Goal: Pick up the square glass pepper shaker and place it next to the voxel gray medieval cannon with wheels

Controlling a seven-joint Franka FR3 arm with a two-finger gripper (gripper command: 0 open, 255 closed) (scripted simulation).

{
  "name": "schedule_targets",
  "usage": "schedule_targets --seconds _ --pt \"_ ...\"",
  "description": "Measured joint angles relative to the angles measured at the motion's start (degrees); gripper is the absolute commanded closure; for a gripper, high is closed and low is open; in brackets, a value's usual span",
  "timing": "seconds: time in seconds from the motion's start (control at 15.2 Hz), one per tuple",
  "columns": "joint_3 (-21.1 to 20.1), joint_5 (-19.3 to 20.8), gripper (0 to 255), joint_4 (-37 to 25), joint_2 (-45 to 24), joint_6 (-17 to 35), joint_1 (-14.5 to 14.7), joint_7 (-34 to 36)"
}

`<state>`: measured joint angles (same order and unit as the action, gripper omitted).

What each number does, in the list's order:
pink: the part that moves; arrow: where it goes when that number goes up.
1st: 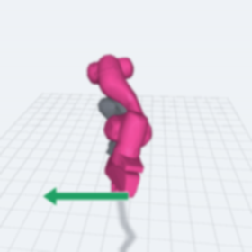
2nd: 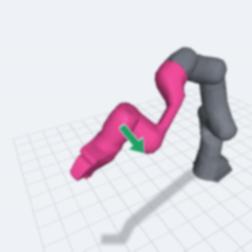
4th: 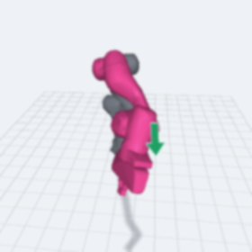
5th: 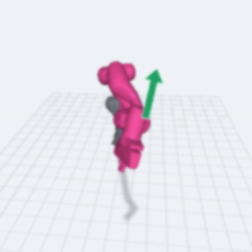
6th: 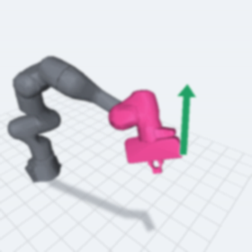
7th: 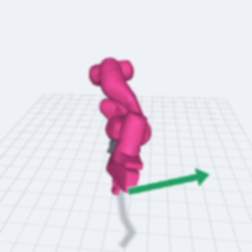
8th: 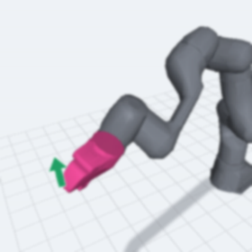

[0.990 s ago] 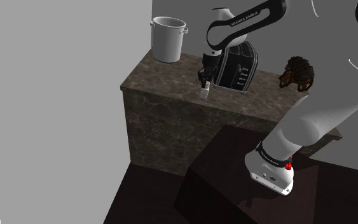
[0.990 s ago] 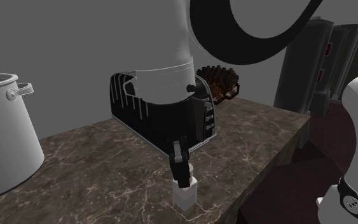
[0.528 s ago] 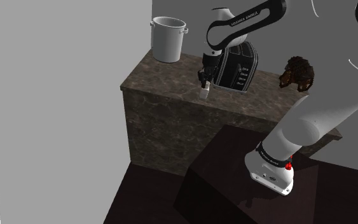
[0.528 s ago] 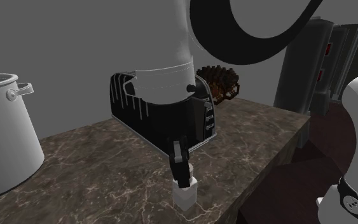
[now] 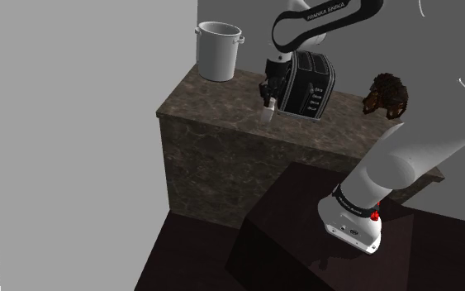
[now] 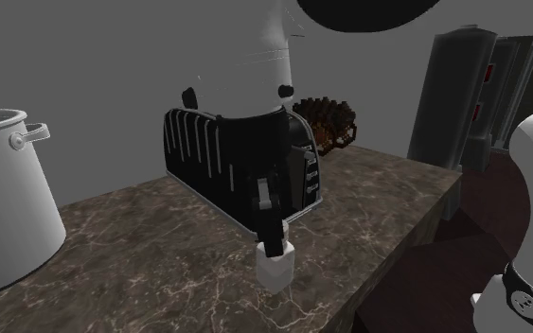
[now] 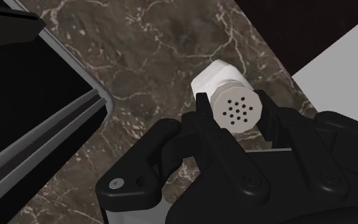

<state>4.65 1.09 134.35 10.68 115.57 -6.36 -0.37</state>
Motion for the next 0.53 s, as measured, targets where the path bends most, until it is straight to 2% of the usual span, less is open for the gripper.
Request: schedule_targets --seconds 0.53 --pt "-0.1 0.12 255 -3.96 2.48 -6.43 -0.01 0.08"
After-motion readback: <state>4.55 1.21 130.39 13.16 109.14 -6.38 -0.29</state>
